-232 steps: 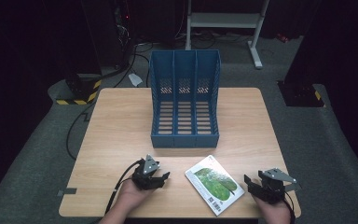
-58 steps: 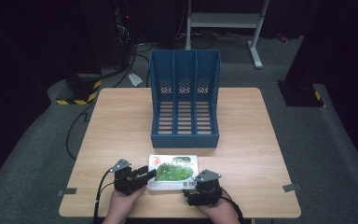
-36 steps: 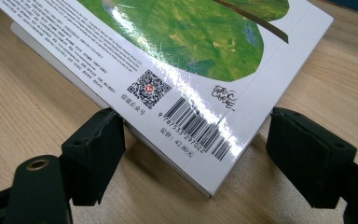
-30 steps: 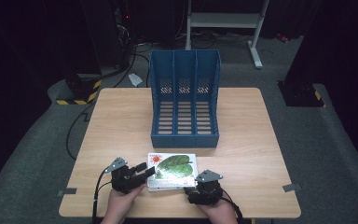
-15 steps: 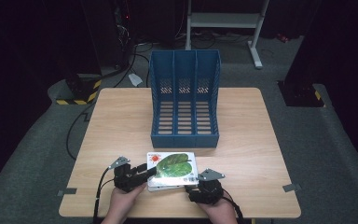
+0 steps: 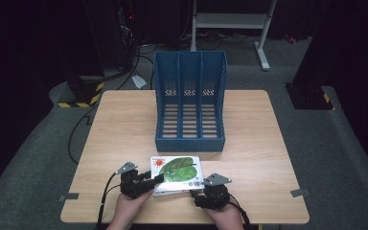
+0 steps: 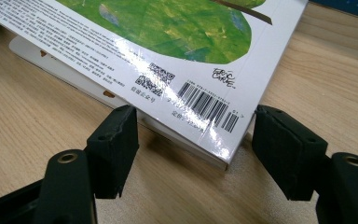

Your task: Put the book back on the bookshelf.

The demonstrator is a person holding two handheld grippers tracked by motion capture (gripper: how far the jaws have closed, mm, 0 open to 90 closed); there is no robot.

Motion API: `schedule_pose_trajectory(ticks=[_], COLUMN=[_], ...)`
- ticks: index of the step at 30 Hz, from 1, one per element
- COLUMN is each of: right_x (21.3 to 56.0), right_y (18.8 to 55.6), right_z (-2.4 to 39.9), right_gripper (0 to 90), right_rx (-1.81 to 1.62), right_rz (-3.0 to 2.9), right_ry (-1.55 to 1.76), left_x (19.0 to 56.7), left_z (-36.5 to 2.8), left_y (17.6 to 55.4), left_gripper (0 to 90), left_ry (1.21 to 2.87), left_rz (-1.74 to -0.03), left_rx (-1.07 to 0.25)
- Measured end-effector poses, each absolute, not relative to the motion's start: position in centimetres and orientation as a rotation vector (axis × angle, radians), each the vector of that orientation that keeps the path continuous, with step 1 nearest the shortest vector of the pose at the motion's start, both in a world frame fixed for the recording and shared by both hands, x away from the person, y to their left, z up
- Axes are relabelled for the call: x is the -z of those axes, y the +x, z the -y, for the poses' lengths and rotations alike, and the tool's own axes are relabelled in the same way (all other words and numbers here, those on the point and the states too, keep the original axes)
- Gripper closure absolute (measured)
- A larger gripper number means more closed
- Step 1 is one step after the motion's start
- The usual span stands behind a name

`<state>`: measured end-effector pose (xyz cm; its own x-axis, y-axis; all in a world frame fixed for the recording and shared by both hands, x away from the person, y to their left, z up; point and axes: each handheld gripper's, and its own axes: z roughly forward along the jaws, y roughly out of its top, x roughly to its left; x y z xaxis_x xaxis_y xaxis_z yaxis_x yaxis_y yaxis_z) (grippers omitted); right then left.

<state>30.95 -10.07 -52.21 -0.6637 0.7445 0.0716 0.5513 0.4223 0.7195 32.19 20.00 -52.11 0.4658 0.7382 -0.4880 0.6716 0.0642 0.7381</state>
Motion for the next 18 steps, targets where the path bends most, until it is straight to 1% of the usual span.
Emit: schedule_pose_trajectory(ticks=[5,8,15,17,18], right_x=[52.2,52.2,51.9,51.8,51.6], right_y=[30.8,30.8,30.6,30.7,30.8], right_z=[10.0,10.0,11.2,11.6,12.0], right_gripper=[33.4,33.0,34.8,36.2,38.2], right_rx=[-1.077,-1.083,-1.18,-1.21,-1.244], right_rz=[-2.43,-2.441,-2.473,-2.463,-2.451], right_ry=[1.109,1.102,1.13,1.148,1.181], left_x=[52.2,52.2,51.8,51.5,51.4], left_z=[-19.4,-19.5,-19.9,-20.0,-20.0], left_y=[32.3,32.4,32.3,32.2,32.2], left_gripper=[47.1,48.8,57.5,59.2,60.7], left_ry=[1.659,1.673,1.695,1.707,1.719], left_rz=[-1.225,-1.205,-1.123,-1.091,-1.065], left_rx=[-0.077,-0.09,-0.098,-0.111,-0.126])
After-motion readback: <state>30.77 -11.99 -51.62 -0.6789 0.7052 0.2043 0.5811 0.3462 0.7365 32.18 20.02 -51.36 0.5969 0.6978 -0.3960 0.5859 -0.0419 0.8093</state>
